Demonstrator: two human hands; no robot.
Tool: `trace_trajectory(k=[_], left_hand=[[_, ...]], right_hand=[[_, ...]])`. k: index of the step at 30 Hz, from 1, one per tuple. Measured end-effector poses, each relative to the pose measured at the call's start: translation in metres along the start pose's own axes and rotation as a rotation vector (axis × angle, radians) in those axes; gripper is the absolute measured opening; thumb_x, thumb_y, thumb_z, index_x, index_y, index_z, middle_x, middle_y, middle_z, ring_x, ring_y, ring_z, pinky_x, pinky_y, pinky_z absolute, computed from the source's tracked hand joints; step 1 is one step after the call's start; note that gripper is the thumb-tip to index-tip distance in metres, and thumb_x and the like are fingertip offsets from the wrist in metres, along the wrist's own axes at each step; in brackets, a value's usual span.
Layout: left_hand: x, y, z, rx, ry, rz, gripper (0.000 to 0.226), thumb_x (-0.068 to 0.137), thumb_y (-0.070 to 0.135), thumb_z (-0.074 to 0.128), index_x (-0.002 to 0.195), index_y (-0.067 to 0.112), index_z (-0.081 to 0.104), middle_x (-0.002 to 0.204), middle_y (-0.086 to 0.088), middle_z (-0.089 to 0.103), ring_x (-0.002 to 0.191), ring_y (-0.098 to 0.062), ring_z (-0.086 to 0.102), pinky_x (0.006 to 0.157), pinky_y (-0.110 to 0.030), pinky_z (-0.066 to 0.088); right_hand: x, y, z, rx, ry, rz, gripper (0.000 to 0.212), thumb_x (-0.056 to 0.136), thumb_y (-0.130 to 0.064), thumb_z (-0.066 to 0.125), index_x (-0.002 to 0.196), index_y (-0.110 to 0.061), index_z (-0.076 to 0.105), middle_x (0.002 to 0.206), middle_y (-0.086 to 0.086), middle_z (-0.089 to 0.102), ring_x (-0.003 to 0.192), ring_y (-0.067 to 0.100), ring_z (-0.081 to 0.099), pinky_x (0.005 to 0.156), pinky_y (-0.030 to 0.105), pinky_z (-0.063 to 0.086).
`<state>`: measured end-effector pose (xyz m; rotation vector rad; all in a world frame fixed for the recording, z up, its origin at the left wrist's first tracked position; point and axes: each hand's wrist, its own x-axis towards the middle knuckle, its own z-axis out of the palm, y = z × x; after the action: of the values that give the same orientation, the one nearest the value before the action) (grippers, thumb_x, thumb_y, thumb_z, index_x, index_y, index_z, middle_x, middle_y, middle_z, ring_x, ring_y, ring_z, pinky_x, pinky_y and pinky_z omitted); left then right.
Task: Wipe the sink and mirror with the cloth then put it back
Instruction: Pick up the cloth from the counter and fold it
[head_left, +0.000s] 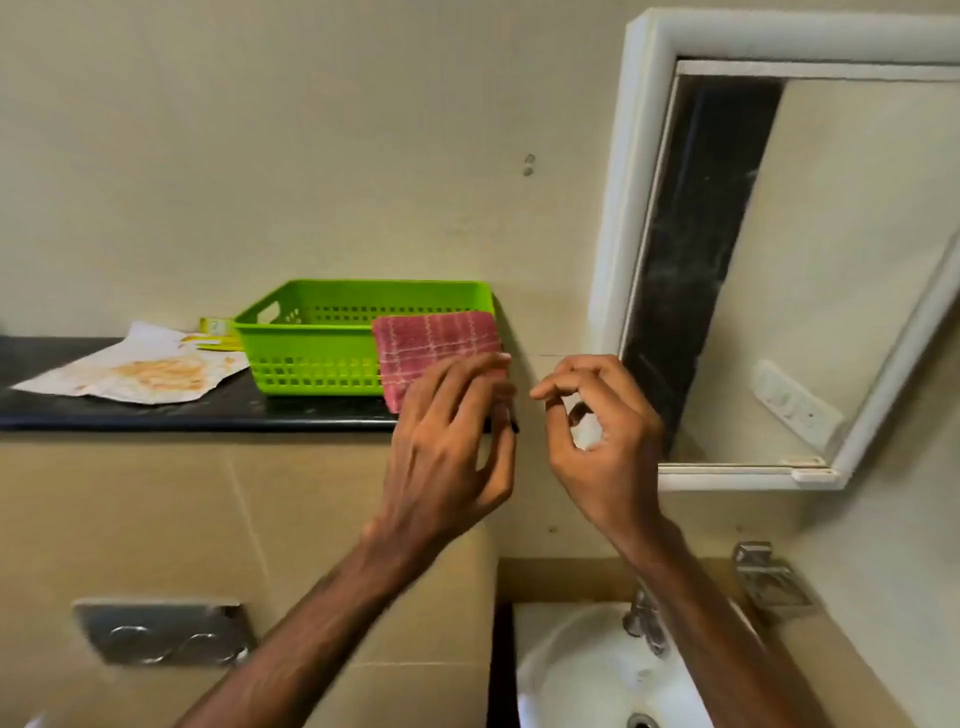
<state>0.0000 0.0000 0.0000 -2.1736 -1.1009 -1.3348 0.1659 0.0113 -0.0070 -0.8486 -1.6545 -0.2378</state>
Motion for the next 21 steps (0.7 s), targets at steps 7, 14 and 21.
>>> trace_trajectory(k=[7, 14, 21], left_hand=[[0.018, -0.066, -0.031, 0.123, 0.134, -0.167, 0.03, 0.085, 0.007, 0.056, 0.114, 0.005, 0.064, 0.123, -0.008, 0.063, 0.117, -0.026, 0.056, 0.101, -0.036, 0.043], [0.017, -0.107, -0.027, 0.294, -0.129, -0.141, 0.066, 0.074, 0.019, 0.068, 0.137, 0.005, 0.052, 0.129, -0.01, 0.063, 0.123, -0.028, 0.055, 0.111, -0.035, 0.035], [0.017, -0.112, -0.029, 0.325, -0.148, -0.082, 0.071, 0.076, 0.016, 0.071, 0.142, 0.004, 0.047, 0.136, -0.009, 0.06, 0.125, -0.026, 0.054, 0.111, -0.035, 0.038]], right_hand=[[0.036, -0.012, 0.041, 0.019, -0.019, -0.104, 0.047, 0.081, 0.026, 0.057, 0.114, -0.005, 0.071, 0.128, 0.008, 0.064, 0.125, 0.022, 0.058, 0.103, 0.037, 0.054], [0.056, 0.022, 0.043, -0.087, -0.319, -0.14, 0.055, 0.089, 0.004, 0.062, 0.141, -0.011, 0.057, 0.149, 0.004, 0.055, 0.138, 0.021, 0.051, 0.115, 0.045, 0.044], [0.052, 0.025, 0.046, -0.134, -0.462, -0.177, 0.067, 0.098, -0.052, 0.053, 0.155, -0.018, 0.043, 0.161, 0.001, 0.042, 0.145, 0.024, 0.042, 0.111, 0.059, 0.042]])
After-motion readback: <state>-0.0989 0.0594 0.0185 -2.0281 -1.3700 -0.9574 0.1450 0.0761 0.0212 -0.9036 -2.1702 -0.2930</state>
